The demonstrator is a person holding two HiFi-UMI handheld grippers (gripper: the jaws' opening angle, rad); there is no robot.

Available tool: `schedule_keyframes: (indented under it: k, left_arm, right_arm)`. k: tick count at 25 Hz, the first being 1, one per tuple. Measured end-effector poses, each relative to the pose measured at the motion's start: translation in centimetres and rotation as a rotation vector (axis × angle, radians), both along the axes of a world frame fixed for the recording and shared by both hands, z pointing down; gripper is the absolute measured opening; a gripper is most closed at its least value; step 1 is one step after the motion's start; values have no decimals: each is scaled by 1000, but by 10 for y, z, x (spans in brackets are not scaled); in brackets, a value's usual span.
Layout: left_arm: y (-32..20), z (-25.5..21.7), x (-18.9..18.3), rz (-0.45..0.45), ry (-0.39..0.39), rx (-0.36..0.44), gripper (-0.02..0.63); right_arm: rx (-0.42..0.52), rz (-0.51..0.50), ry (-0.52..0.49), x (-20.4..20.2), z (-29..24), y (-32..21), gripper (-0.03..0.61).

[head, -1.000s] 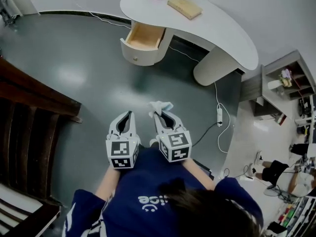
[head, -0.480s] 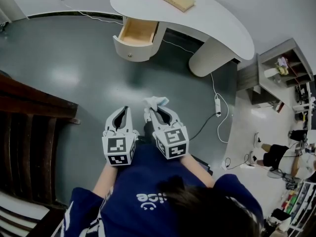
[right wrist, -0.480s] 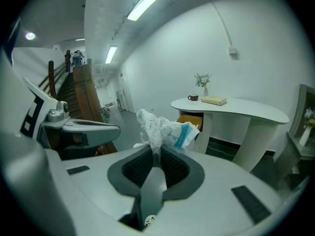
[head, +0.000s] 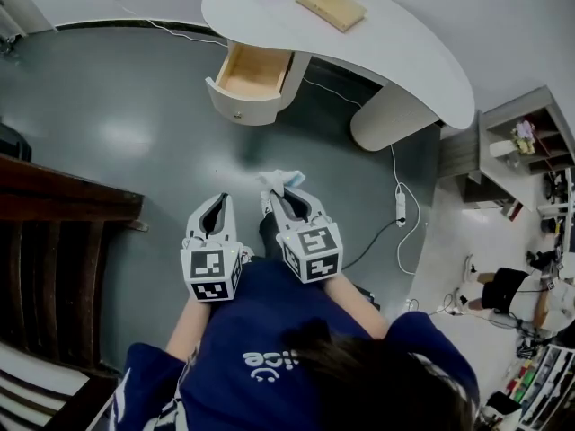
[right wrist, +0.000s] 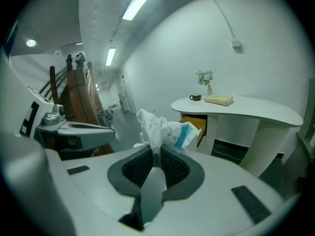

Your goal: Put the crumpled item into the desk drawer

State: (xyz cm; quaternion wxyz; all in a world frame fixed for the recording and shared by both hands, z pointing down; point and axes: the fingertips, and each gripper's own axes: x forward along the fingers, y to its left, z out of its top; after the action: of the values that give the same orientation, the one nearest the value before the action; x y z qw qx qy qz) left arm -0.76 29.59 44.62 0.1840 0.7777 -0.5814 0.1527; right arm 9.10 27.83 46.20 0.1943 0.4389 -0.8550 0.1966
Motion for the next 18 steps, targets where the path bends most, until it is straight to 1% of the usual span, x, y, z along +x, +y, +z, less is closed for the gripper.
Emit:
schedule_keyframes:
  k: [8, 13, 18]
  left_arm:
    - [-64, -8, -4, -43, -19, 2, 3]
    - [-94, -5, -4, -79, -23, -1, 4]
    - [-127, -5, 10, -102, -32, 7, 4]
  right_arm:
    - [-5, 1, -27, 10, -2, -84, 57]
    - [-1, -38, -33, 11, -1, -119, 57]
    - [0, -85, -32, 17, 1, -150, 58]
